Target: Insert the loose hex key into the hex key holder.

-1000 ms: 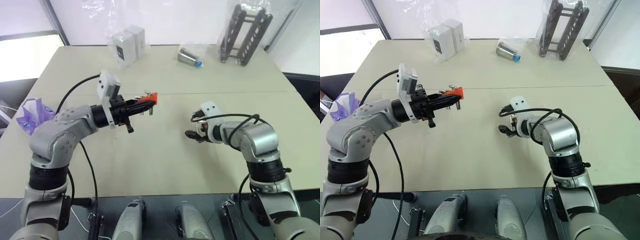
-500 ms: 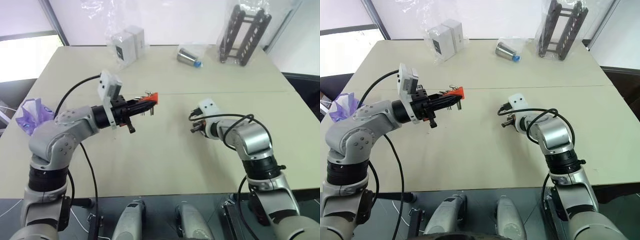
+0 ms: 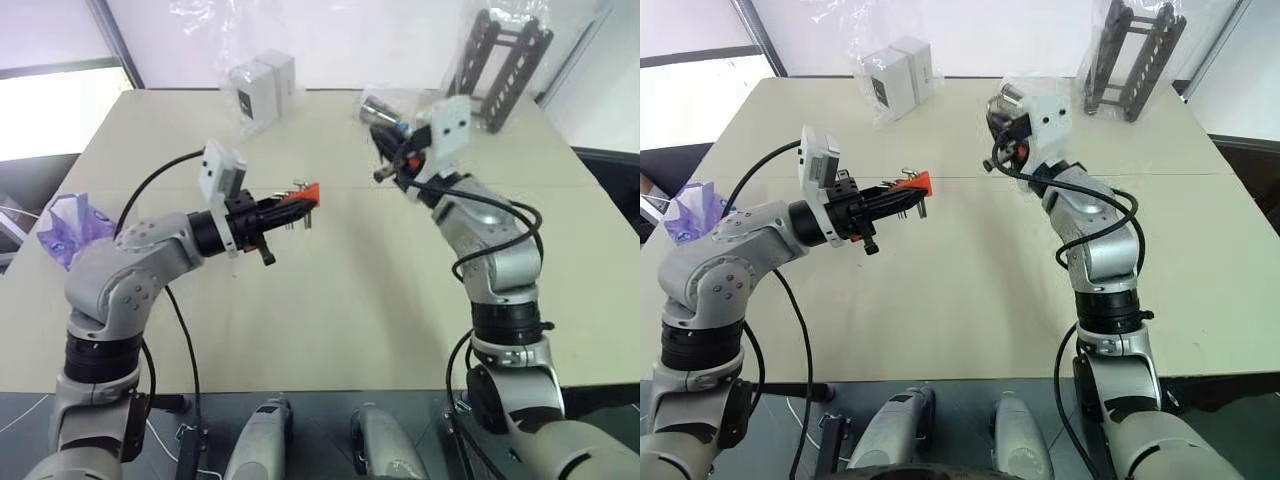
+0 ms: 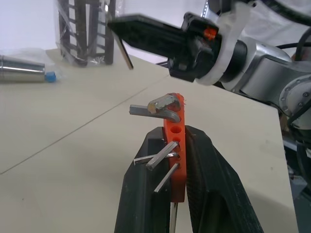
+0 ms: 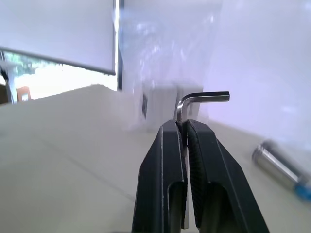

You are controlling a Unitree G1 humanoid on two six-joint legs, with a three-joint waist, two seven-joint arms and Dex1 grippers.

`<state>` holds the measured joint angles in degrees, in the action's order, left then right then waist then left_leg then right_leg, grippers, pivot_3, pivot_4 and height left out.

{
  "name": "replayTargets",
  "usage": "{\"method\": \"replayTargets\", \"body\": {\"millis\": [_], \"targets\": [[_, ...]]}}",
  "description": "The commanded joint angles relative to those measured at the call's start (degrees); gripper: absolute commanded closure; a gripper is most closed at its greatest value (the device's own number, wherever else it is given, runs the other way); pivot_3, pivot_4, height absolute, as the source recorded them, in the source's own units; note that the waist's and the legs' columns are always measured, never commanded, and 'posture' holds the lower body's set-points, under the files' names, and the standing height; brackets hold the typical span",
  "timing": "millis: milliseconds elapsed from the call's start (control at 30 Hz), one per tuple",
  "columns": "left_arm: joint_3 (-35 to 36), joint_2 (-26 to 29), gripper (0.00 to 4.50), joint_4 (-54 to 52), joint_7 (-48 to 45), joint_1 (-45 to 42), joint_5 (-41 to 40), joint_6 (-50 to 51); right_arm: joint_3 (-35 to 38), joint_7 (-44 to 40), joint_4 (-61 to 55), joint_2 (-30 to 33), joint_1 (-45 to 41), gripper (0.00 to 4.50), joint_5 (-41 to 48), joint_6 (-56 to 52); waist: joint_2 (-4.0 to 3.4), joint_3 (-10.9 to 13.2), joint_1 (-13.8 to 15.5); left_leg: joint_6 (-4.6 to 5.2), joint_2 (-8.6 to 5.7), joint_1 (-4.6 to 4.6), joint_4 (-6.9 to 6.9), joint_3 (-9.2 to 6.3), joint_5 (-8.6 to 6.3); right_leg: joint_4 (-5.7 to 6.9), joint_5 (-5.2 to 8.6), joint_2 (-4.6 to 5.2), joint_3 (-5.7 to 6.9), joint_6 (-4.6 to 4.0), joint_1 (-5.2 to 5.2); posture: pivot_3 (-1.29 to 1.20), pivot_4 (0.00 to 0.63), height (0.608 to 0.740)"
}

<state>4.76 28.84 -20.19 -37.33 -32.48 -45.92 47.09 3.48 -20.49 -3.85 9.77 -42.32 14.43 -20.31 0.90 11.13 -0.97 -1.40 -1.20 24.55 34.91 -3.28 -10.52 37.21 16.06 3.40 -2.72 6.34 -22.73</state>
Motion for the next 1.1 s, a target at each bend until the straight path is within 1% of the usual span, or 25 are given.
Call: {"method": "replayTargets", "body": {"millis": [33,167,467,833,1100], "targets": [[-0.2,-0.8,4.50,0.8,0.1,-3.0,1.4,-2.6,-1.0,-1.8,-2.8,-3.9,-1.4,4.47,4.2,4.5,-0.01,0.0,-0.1,0.00,0.00,0.00,-0.01,0.00,0.00,0.02,0.00,-0.01,-0.01,0.00,-0.02,0.00,0.150,0.740],[-0.7,-1.2,4.50,2.7,-0.3,-4.2,2.8,-4.2,-1.6,-3.7,-5.4,-5.9,-0.9,4.47,7.9,3.7,-0.02,0.0,-0.2,0.00,0.02,-0.01,-0.04,-0.02,0.00,0.04,0.00,-0.05,0.00,0.00,-0.03,0.00,0.150,0.740],[-1.1,-1.5,4.50,4.3,-1.5,-4.5,4.5,-6.0,-1.8,-5.6,-9.4,-5.4,0.0,4.47,13.1,1.1,-0.02,0.0,-0.1,0.00,0.00,-0.01,-0.07,-0.02,0.00,0.02,0.01,0.01,0.00,-0.02,-0.05,0.00,0.150,0.740],[-1.1,-1.8,4.50,5.4,-2.4,-5.0,5.5,-6.9,-3.7,-7.2,-11.1,-4.1,2.7,4.47,14.4,-0.3,-0.02,0.0,-0.1,0.00,0.00,-0.01,-0.11,0.00,0.00,0.00,0.01,0.03,-0.01,-0.02,-0.06,0.00,0.150,0.740],[-0.9,-1.9,4.50,5.3,-2.5,-5.2,5.5,-6.5,-4.2,-6.9,-12.2,-4.0,2.3,4.47,15.3,-1.6,-0.02,0.0,-0.1,0.00,0.01,-0.01,-0.11,-0.01,0.00,0.00,0.01,0.03,-0.01,-0.02,-0.06,0.00,0.150,0.740]]}}
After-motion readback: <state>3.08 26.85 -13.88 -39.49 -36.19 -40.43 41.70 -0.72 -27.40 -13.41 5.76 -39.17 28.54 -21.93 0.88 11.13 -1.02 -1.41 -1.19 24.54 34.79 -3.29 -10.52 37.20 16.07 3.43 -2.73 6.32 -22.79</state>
